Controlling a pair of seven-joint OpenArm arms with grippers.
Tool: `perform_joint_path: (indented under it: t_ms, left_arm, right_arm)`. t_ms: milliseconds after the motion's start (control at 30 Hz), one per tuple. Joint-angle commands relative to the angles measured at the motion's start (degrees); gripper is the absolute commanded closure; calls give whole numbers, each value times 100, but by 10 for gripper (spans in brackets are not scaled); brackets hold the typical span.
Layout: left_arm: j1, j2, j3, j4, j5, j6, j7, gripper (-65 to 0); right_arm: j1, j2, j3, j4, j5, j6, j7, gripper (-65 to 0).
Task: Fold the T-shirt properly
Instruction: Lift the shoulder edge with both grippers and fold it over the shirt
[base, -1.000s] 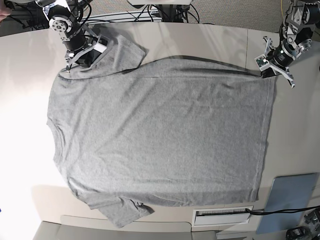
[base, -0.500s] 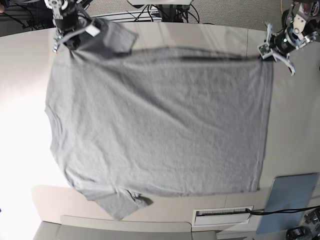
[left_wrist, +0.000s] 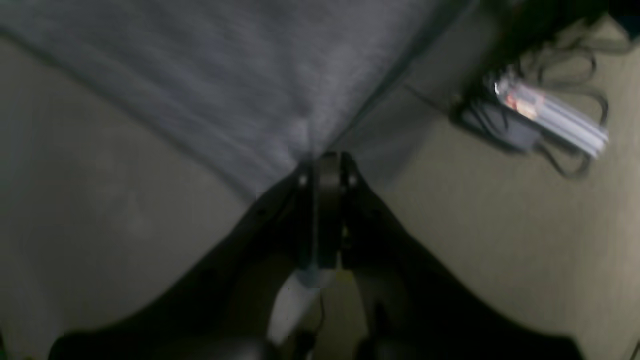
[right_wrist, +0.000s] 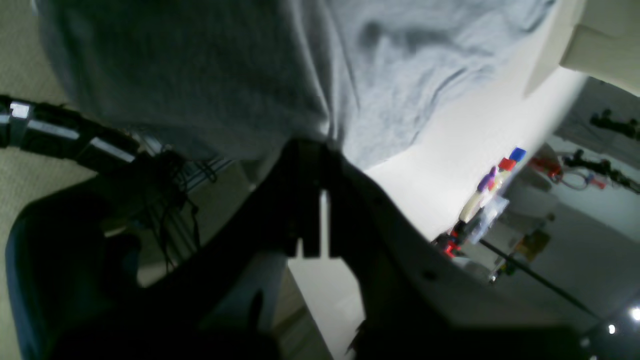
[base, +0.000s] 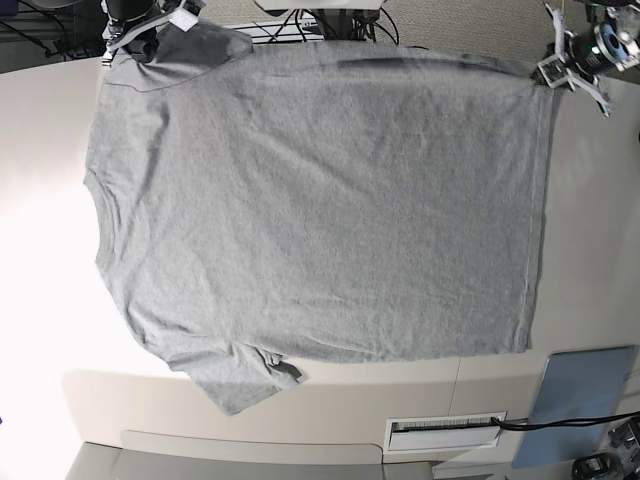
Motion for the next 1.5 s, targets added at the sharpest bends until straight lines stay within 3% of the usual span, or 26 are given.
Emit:
perform_joint_path:
  t_ms: [0, 67, 167, 267, 367, 433, 667, 833, 967, 1100, 1267, 1467]
  left_arm:
    - [37, -85, -199, 105, -234, -20, -83, 0]
    - [35, -63, -470, 177, -662, -37, -83, 0]
    - [-33, -63, -688, 186, -977, -17, -68, 0]
    - [-170, -63, -645, 184, -984, 94, 315, 0]
    - [-269, -59, -522, 157, -997, 601, 387, 0]
    - [-391, -26, -439, 157, -994, 763, 391, 0]
    - [-1318, 452, -68, -256, -994, 761, 411, 0]
    - [-2109, 592, 490, -743, -992, 796, 439, 0]
    - [-2800, 662, 1104, -1075, -986, 1126, 761, 0]
    - [-3373, 715, 1502, -1432, -927, 1130, 951, 0]
    - [-3919, 715, 1600, -1784, -929, 1134, 951, 0]
    - [-4282, 713, 1600, -1943, -925, 1117, 953, 0]
  right_arm:
    - [-48, 68, 24, 111, -299, -289, -24, 0]
    - [-9, 68, 26, 120, -833, -695, -15, 0]
    - [223, 63, 155, 116, -1014, -758, 223, 0]
    - [584, 66, 358, 111, -431, -737, 573, 0]
    - [1051, 66, 555, 101, 446, -501, 824, 0]
    - [1403, 68, 599, 101, 962, -302, 927, 0]
    - [2461, 59, 597, -459, 1882, -55, 1252, 0]
    - [3023, 0, 533, -1034, 2011, -57, 1589, 0]
    - [3471, -105, 533, -1370, 2422, -52, 1644, 0]
    - [3799, -175, 531, -1727, 2597, -50, 1755, 0]
    - [4061, -175, 433, -2037, 2612, -52, 1768, 0]
    - [4448, -212, -138, -2400, 2590, -57, 1733, 0]
